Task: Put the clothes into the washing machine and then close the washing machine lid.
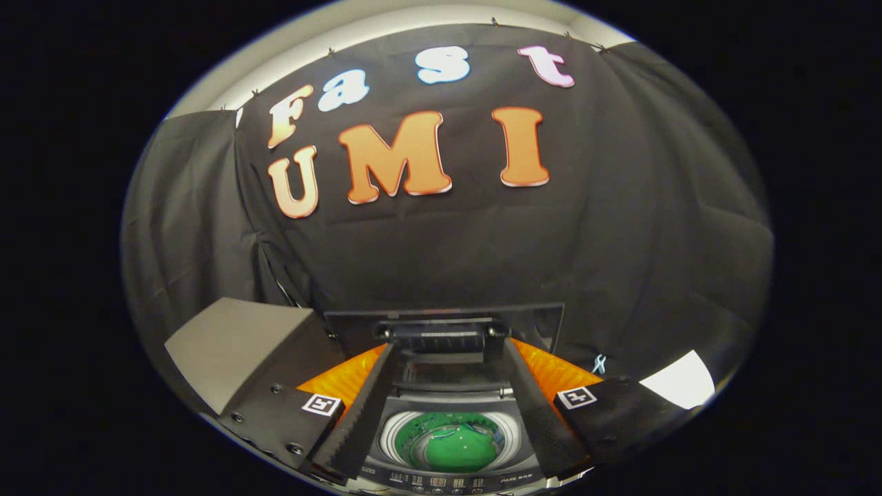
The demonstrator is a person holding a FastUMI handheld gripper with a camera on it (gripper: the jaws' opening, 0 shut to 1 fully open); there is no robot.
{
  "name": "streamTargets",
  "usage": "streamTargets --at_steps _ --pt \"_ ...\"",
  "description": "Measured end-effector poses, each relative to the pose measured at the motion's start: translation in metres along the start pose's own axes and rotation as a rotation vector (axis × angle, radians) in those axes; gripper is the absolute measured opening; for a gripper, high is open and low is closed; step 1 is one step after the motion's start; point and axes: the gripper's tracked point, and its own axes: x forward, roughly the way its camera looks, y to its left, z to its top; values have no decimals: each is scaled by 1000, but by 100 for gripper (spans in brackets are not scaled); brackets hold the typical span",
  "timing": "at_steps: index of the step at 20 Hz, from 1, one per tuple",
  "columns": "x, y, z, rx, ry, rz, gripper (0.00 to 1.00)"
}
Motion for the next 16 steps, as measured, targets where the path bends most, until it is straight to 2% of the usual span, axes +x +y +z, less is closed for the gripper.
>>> streamTargets --at_steps 6,16 --pt "3 20 40 6 -73 39 98" --pt "114 31 48 30 18 31 98"
